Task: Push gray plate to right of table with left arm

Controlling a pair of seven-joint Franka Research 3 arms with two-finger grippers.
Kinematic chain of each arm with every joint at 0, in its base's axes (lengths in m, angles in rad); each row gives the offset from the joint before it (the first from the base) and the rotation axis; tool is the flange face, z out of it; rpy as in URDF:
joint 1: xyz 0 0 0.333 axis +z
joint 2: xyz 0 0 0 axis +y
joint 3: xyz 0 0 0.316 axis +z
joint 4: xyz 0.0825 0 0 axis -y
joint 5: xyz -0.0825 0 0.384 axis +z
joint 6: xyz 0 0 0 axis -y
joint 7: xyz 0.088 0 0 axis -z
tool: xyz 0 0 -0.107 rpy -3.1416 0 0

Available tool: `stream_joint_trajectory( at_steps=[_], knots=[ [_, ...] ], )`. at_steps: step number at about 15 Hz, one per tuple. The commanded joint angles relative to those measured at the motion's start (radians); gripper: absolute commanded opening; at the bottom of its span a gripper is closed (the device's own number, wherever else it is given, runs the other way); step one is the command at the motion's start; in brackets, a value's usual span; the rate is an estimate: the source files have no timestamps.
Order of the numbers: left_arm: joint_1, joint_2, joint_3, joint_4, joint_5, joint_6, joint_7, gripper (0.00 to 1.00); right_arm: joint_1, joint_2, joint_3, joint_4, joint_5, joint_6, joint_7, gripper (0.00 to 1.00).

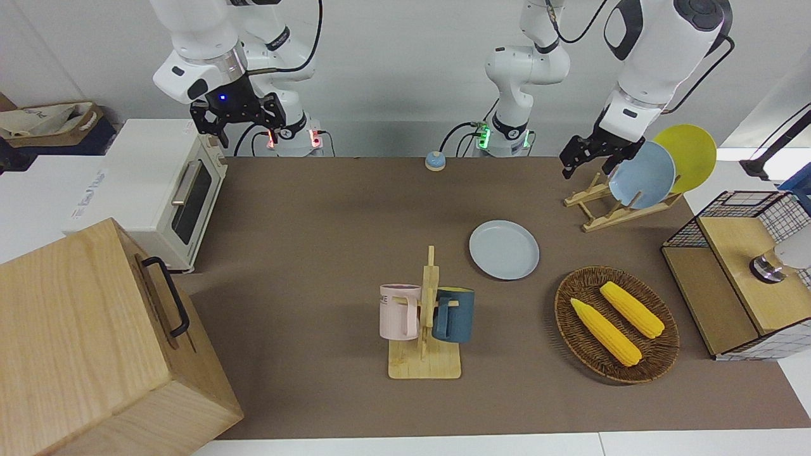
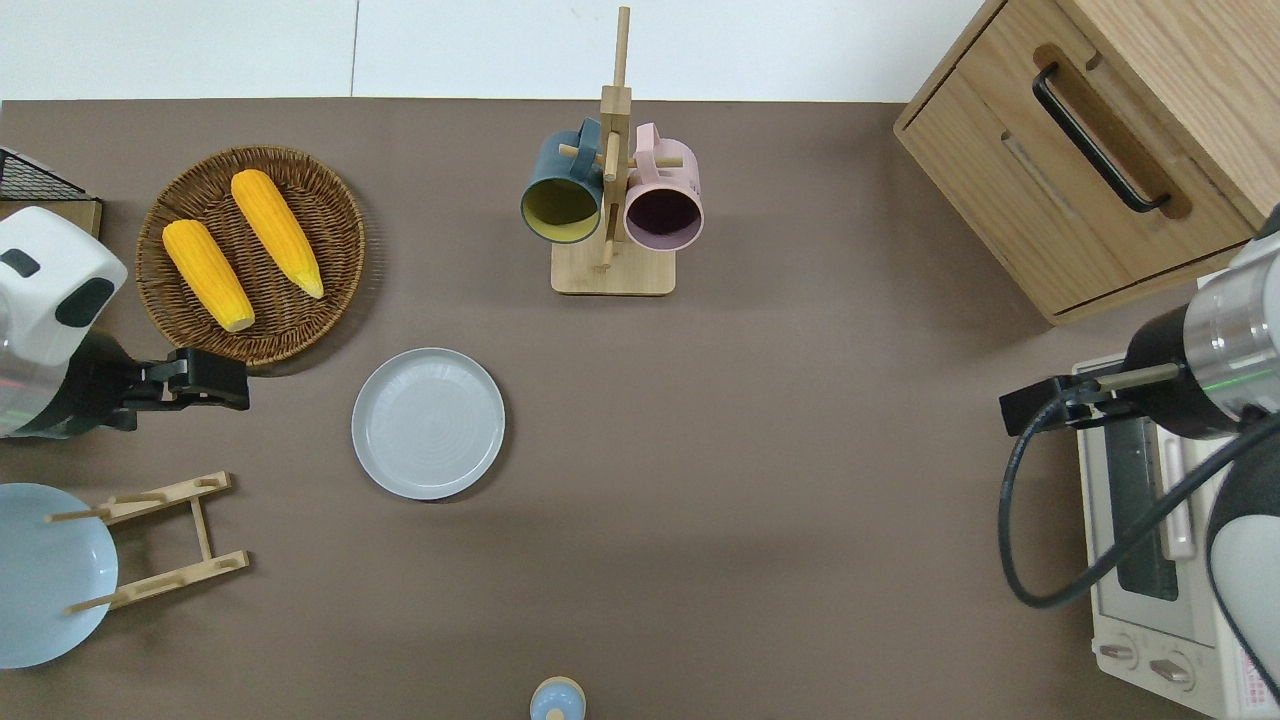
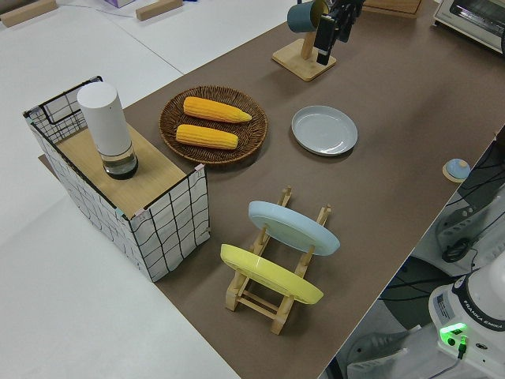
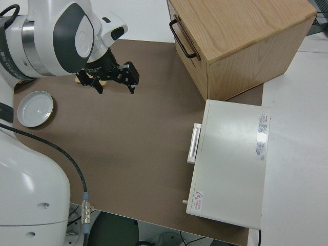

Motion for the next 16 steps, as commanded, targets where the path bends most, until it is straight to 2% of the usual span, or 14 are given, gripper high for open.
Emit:
stream_joint_trajectory(
  at_steps=[1,8,12,16],
  knots=[
    [-0.003,-0.005,-0.009,-0.025,0.027,-0.003,0.033,0.99,-0.019,-0.003,0.014,0.008,0.003,-0.016,0.002,0.983],
    [0.004,-0.001,-0.006,-0.03,0.028,0.01,0.038,0.99,-0.019,-0.003,0.014,0.008,0.004,-0.015,0.002,0.983],
    [0.0,0.028,0.002,-0.034,0.031,0.045,0.038,0.99,-0.019,-0.003,0.014,0.008,0.003,-0.015,0.001,0.983],
    [0.0,0.106,0.004,-0.036,0.029,0.084,0.028,0.99,-0.019,-0.003,0.014,0.008,0.004,-0.016,0.002,0.983]
  ],
)
